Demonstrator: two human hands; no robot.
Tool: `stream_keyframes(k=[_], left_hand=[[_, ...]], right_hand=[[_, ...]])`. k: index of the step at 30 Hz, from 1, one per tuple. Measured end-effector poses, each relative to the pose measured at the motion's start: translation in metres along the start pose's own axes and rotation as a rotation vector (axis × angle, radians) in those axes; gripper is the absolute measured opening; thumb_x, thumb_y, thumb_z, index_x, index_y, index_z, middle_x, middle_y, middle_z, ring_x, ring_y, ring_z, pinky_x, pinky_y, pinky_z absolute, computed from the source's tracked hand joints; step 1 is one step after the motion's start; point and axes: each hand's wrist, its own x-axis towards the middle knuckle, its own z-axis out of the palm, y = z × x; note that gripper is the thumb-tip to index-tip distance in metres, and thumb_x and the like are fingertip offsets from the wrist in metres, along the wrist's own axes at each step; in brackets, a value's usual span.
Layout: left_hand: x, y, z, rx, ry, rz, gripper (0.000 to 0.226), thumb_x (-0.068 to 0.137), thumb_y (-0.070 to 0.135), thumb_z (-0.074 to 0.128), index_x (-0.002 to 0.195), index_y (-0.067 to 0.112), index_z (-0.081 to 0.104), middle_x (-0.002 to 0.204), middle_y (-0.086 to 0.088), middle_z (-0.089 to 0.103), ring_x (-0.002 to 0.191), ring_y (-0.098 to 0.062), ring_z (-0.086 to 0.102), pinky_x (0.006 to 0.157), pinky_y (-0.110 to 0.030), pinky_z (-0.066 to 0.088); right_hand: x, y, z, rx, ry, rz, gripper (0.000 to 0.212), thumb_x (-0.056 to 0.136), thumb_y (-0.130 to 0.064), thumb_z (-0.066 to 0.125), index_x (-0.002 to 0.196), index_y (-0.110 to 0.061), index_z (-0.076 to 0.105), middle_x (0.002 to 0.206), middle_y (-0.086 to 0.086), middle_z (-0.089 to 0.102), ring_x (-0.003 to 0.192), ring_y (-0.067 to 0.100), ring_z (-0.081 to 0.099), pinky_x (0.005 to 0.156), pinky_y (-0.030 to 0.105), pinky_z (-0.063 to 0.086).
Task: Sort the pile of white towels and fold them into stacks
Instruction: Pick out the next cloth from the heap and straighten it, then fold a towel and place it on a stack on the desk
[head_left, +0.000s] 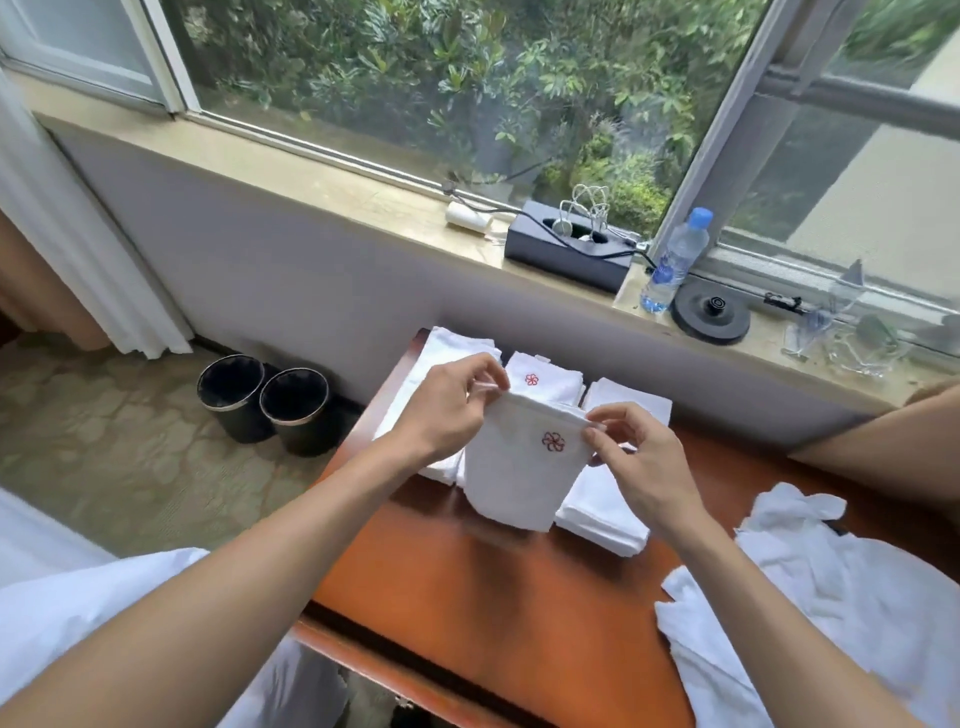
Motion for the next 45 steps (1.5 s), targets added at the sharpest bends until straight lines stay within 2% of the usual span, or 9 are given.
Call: stream_keyframes(k=[4,12,20,26,29,34,38,42,45], left_hand=[[0.016,0.003,0.004,-0.069,-0.021,-0.016,0.023,0.094,-0.002,0.055,0.091,0.016,0.069,0.093,-0.004,0.069,0.076,-0.023,0.069,0.075,-0.041,0.061],[0.046,0.013,0.018,-0.085,0.01,-0.067,0.021,0.097,-0.003,0.053,0.092,0.01,0.069,0.092,0.002,0.067,0.066,-0.007,0.066,0.066,-0.017,0.053],[0.11,-0.017,0.036,-0.075,-0.02,-0.096,0.022,0.097,0.006,0.056,0.09,0.023,0.068,0.087,-0.009,0.073,0.072,-0.02,0.073,0.065,-0.017,0.053],[0.169,-0.063,0.064,-0.073,-0.116,-0.151,0.033,0.094,-0.001,0.048,0.078,0.025,0.061,0.073,-0.002,0.067,0.08,-0.034,0.071,0.068,-0.034,0.053],[0.193,-0.09,0.08,-0.043,-0.141,-0.18,0.038,0.083,-0.005,0.045,0.07,0.025,0.066,0.076,-0.001,0.071,0.078,-0.023,0.068,0.071,-0.031,0.052],[0.227,-0.132,0.114,-0.053,-0.184,-0.212,0.042,0.09,-0.002,0.051,0.083,0.034,0.073,0.108,0.005,0.071,0.104,-0.01,0.064,0.089,-0.022,0.049],[0.248,-0.154,0.133,-0.038,-0.231,-0.165,0.036,0.092,-0.002,0.052,0.112,0.019,0.074,0.121,0.003,0.067,0.108,-0.007,0.061,0.089,-0.013,0.045],[0.251,-0.179,0.152,-0.004,-0.261,-0.171,0.035,0.094,-0.001,0.05,0.119,0.011,0.071,0.124,0.0,0.063,0.111,-0.008,0.059,0.085,0.0,0.04],[0.253,-0.186,0.162,-0.021,-0.289,-0.182,0.035,0.095,-0.001,0.05,0.123,0.009,0.068,0.127,-0.002,0.06,0.118,-0.012,0.061,0.089,-0.003,0.043]], right_hand=[[0.003,0.001,-0.002,-0.004,0.03,0.018,0.017,0.096,-0.011,0.07,0.096,-0.027,0.07,0.086,-0.005,0.073,0.076,0.016,0.072,0.08,0.039,0.062],[0.036,0.019,-0.007,0.047,0.056,-0.012,0.022,0.096,-0.008,0.069,0.094,-0.03,0.07,0.085,-0.01,0.073,0.081,0.011,0.071,0.076,0.037,0.063],[0.087,0.044,-0.001,0.074,0.123,0.063,0.019,0.098,-0.01,0.067,0.097,-0.029,0.071,0.09,-0.009,0.072,0.087,0.012,0.069,0.08,0.042,0.061],[0.132,0.075,0.018,0.087,0.229,0.164,0.023,0.099,-0.013,0.063,0.1,-0.036,0.067,0.097,-0.008,0.069,0.088,0.013,0.067,0.079,0.042,0.062],[0.158,0.094,0.032,0.043,0.247,0.196,0.029,0.098,-0.007,0.059,0.089,-0.033,0.069,0.094,-0.013,0.071,0.09,0.012,0.069,0.081,0.031,0.056],[0.188,0.132,0.047,-0.049,0.2,0.267,0.037,0.099,0.001,0.051,0.097,-0.024,0.078,0.105,-0.004,0.068,0.098,0.006,0.064,0.088,0.024,0.049],[0.205,0.156,0.057,-0.119,0.13,0.305,0.03,0.104,-0.007,0.05,0.121,-0.011,0.074,0.124,0.0,0.058,0.11,0.01,0.058,0.093,0.012,0.039],[0.21,0.178,0.076,-0.172,0.088,0.348,0.036,0.104,-0.008,0.045,0.134,-0.009,0.065,0.13,-0.002,0.046,0.114,0.007,0.05,0.095,0.003,0.033],[0.211,0.19,0.084,-0.179,0.052,0.395,0.039,0.104,-0.012,0.046,0.141,-0.008,0.058,0.136,-0.002,0.04,0.124,0.011,0.048,0.109,0.016,0.034]])
